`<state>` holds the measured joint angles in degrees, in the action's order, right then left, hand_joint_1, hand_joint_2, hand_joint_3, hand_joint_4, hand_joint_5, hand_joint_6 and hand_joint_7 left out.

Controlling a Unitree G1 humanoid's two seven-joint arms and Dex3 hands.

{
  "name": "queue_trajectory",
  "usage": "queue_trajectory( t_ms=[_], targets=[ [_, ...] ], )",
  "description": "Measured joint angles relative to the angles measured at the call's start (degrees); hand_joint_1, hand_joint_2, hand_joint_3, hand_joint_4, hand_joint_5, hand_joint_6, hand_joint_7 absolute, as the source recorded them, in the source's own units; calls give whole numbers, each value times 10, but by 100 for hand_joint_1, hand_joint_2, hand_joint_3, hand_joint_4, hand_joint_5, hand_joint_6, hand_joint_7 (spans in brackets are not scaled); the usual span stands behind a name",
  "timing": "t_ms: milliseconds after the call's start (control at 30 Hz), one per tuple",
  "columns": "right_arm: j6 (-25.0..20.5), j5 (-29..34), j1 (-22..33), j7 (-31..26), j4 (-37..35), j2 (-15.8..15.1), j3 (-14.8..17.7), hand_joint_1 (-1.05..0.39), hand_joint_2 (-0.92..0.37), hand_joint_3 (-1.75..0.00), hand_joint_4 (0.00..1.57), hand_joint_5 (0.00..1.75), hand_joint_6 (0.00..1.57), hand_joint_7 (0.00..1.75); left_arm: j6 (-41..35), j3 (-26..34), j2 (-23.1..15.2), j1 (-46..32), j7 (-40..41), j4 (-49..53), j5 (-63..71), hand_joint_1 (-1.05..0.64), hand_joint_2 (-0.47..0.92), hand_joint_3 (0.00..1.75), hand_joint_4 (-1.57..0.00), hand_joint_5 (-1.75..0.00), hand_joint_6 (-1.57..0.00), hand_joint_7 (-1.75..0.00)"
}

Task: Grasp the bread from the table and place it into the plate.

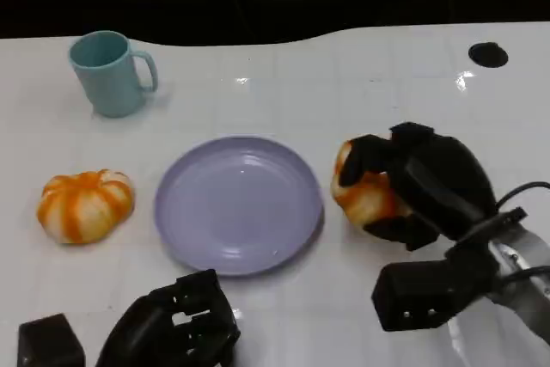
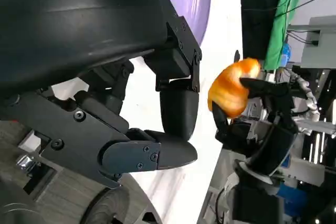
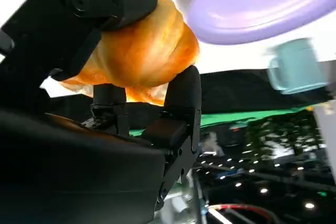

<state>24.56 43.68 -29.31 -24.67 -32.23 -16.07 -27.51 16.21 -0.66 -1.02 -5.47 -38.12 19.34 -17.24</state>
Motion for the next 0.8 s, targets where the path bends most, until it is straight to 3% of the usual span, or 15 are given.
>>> queue_trajectory(
  t_ms=[200, 500, 600, 667, 800],
  targets=[
    [13, -6, -3, 21, 1, 36, -1, -14, -25, -140, 100, 175, 87, 149, -2, 0, -1, 0, 0, 0, 0, -60, 73, 56, -79, -175, -75, -143],
    [21, 0, -25, 27, -15, 83, -14, -12, -28, -129, 98, 175, 72, 174, -1, -7, -1, -3, 0, -6, 3, -56, 71, 56, -79, -175, -77, -139],
    [23, 2, -37, 26, -39, 104, -26, -17, -31, -129, 98, 175, 72, 174, 6, -7, -1, -3, -2, -5, 2, -56, 72, 57, -79, -175, -77, -139],
    [25, 5, -53, 17, -68, 122, -29, -17, -33, -127, 96, 175, 73, 162, 6, -8, -2, -3, -2, -5, 2, -57, 72, 57, -79, -175, -77, -139],
    [24, 5, -87, -3, -125, 158, -32, -17, -39, -119, 93, 175, 74, 156, 6, -9, -2, -4, -2, -6, 2, -58, 72, 58, -79, -175, -76, -141]
  ],
)
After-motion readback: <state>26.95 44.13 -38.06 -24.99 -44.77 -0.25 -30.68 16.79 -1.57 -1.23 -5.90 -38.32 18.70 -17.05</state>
